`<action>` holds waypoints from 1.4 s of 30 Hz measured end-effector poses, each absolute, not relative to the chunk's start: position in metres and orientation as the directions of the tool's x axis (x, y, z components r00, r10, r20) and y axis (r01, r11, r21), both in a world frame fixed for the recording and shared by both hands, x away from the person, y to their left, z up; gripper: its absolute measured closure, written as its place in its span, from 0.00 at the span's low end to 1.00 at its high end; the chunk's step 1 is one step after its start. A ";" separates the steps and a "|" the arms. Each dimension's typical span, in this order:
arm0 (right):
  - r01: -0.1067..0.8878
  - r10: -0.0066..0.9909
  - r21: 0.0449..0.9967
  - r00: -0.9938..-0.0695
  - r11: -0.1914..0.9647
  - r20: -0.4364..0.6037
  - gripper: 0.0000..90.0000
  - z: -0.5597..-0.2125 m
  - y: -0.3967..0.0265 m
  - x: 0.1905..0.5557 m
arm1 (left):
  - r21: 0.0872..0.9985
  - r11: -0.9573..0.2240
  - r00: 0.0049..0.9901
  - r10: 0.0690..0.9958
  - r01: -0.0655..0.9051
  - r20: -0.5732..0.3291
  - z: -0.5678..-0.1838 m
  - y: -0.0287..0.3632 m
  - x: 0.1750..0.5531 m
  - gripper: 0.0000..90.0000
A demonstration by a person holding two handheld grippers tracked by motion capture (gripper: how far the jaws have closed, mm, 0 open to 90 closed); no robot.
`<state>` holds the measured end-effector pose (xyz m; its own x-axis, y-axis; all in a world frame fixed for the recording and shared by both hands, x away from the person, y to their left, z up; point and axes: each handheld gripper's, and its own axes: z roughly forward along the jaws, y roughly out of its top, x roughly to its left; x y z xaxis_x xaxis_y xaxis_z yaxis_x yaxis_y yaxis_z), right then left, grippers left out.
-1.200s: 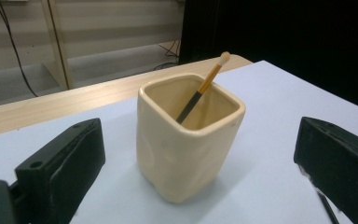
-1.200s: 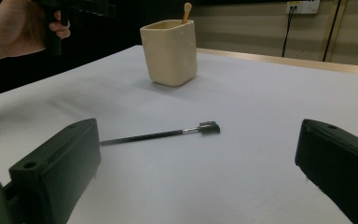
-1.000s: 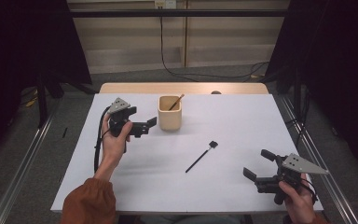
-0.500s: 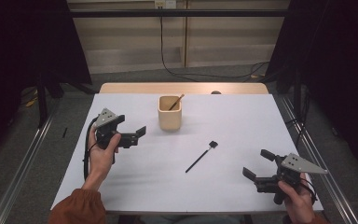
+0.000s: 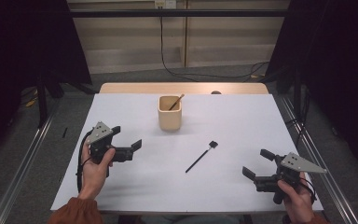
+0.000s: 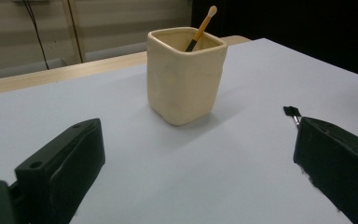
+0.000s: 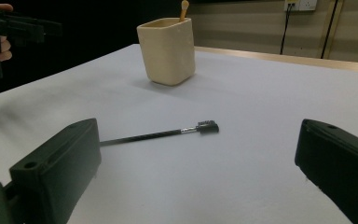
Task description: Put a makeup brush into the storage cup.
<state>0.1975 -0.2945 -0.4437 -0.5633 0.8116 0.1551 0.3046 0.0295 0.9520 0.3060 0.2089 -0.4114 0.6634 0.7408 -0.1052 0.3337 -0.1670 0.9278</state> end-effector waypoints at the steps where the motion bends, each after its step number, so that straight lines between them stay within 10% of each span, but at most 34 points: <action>1: 0.303 0.813 0.953 -0.561 0.027 0.155 0.00 -0.443 -0.294 0.197 | 0.930 -0.164 0.663 0.741 0.330 -0.105 -0.411 0.210 0.303 0.02; 42: 0.299 0.815 0.954 -0.558 0.020 0.158 0.00 -0.442 -0.295 0.198 | 0.951 -0.099 0.614 0.782 0.293 -0.108 -0.430 0.241 0.241 0.02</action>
